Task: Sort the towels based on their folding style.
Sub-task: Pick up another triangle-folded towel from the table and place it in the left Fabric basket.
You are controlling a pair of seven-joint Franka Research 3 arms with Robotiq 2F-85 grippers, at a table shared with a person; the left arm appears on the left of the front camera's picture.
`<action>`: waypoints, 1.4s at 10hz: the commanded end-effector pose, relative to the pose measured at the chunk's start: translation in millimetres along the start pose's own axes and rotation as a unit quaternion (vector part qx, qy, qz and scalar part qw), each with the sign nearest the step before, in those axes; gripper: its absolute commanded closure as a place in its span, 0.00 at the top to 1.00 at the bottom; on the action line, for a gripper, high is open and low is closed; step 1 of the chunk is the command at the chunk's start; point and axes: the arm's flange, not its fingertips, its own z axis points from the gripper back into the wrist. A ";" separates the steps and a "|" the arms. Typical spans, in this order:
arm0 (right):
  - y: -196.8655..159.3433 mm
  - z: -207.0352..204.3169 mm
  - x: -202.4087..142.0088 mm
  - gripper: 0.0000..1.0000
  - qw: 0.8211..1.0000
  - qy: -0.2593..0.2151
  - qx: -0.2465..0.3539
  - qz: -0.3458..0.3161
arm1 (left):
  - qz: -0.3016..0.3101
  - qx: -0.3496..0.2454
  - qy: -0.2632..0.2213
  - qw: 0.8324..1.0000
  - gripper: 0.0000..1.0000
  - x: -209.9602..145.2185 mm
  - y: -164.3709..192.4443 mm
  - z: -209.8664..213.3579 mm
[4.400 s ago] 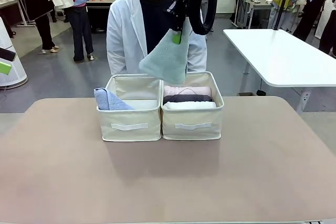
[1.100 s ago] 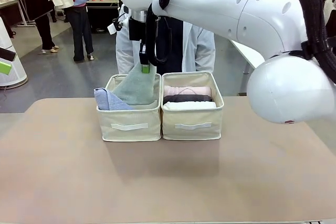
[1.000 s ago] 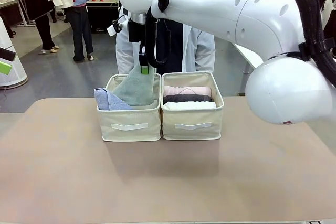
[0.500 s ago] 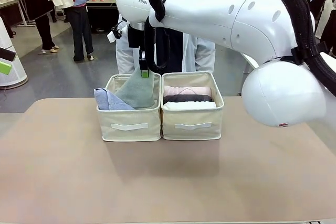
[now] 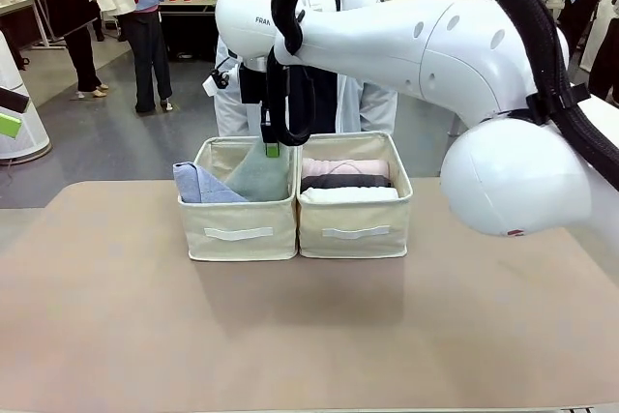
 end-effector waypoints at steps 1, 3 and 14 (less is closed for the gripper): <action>-5.6 -2.5 -2.5 0.21 1.000 0.015 0.001 0.011 | -0.001 -0.003 -0.004 1.000 1.00 -0.2 0.4 0.7; -6.3 -6.1 -2.6 0.21 1.000 0.015 0.010 0.010 | -0.001 -0.003 -0.004 1.000 1.00 -0.2 0.4 0.7; -7.7 -5.6 -8.1 1.00 0.999 -0.013 0.045 0.015 | -0.001 -0.003 -0.004 1.000 1.00 -0.2 0.4 0.7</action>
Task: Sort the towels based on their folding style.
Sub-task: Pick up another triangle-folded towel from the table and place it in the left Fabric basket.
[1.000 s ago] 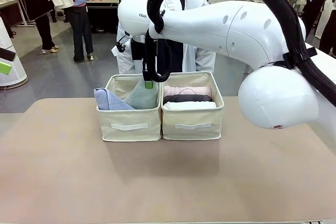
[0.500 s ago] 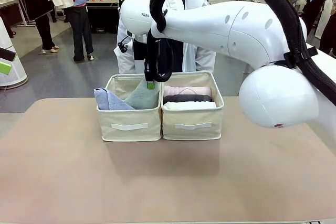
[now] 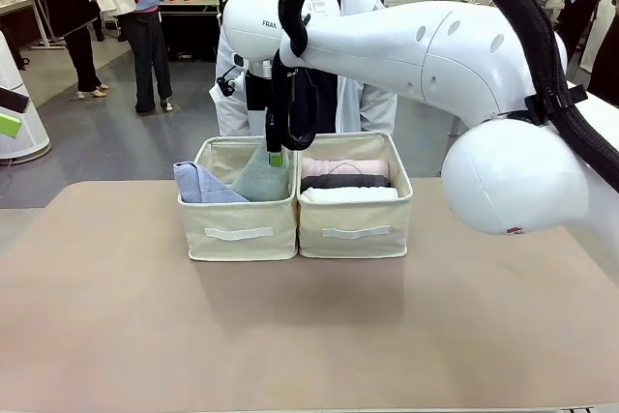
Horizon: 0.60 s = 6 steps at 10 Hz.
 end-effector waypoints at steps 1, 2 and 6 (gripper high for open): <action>-3.7 6.4 0.2 1.00 1.000 -0.013 0.019 0.012 | -0.001 -0.003 -0.004 1.000 1.00 -0.2 0.4 0.7; -3.8 6.8 0.4 1.00 1.000 -0.014 0.020 0.013 | -0.001 -0.003 -0.004 1.000 1.00 -0.2 0.4 0.7; -3.1 11.0 1.4 1.00 1.000 -0.017 0.017 0.016 | -0.001 -0.003 -0.004 1.000 1.00 -0.2 0.4 0.7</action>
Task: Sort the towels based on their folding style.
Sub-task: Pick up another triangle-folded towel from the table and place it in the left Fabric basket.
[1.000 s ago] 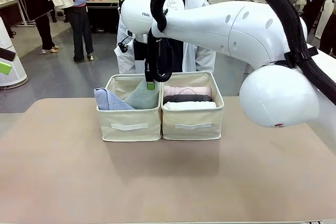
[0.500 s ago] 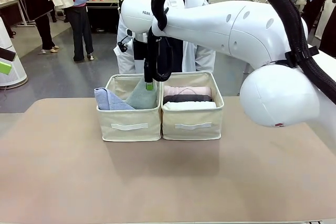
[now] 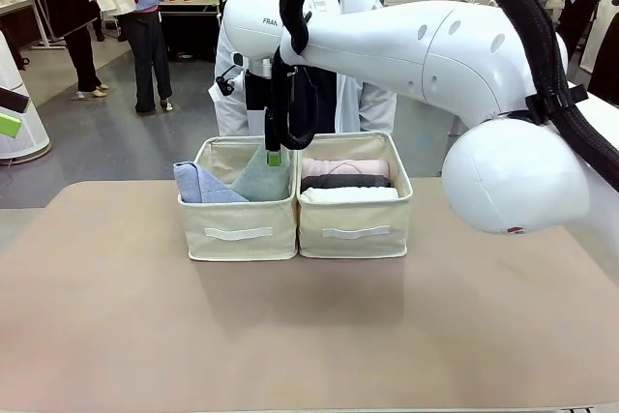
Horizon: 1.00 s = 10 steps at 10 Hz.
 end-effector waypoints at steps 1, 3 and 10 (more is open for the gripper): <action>-6.3 22.3 -0.2 1.00 1.000 -0.027 -0.002 0.001 | -0.001 -0.003 -0.004 1.000 1.00 -0.2 0.4 0.7; 3.0 62.8 -17.1 1.00 0.998 -0.056 -0.031 -0.007 | -0.001 -0.003 -0.004 1.000 1.00 -0.2 0.4 0.7; 123.3 92.8 -169.9 1.00 0.988 -0.078 -0.038 -0.127 | -0.001 -0.003 -0.004 1.000 1.00 -0.2 0.4 0.7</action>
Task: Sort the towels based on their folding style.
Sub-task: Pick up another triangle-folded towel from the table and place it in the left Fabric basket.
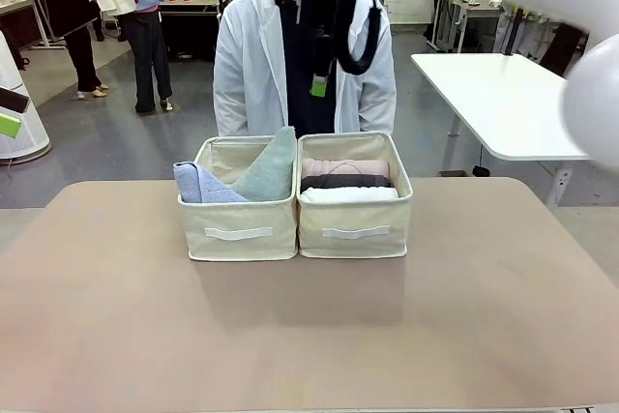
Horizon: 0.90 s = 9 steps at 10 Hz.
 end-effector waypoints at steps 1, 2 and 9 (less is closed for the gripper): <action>104.6 -40.9 -102.4 1.00 0.998 -0.014 -0.023 -0.065 | -0.002 -0.003 -0.004 1.000 1.00 0.0 0.2 0.7; 120.1 -40.8 -125.5 1.00 0.995 -0.014 -0.030 -0.096 | -0.002 -0.003 -0.004 1.000 1.00 0.0 0.2 0.7; 115.1 -9.9 -186.1 1.00 0.979 -0.062 -0.081 -0.178 | -0.002 -0.003 -0.004 1.000 1.00 0.0 0.2 0.7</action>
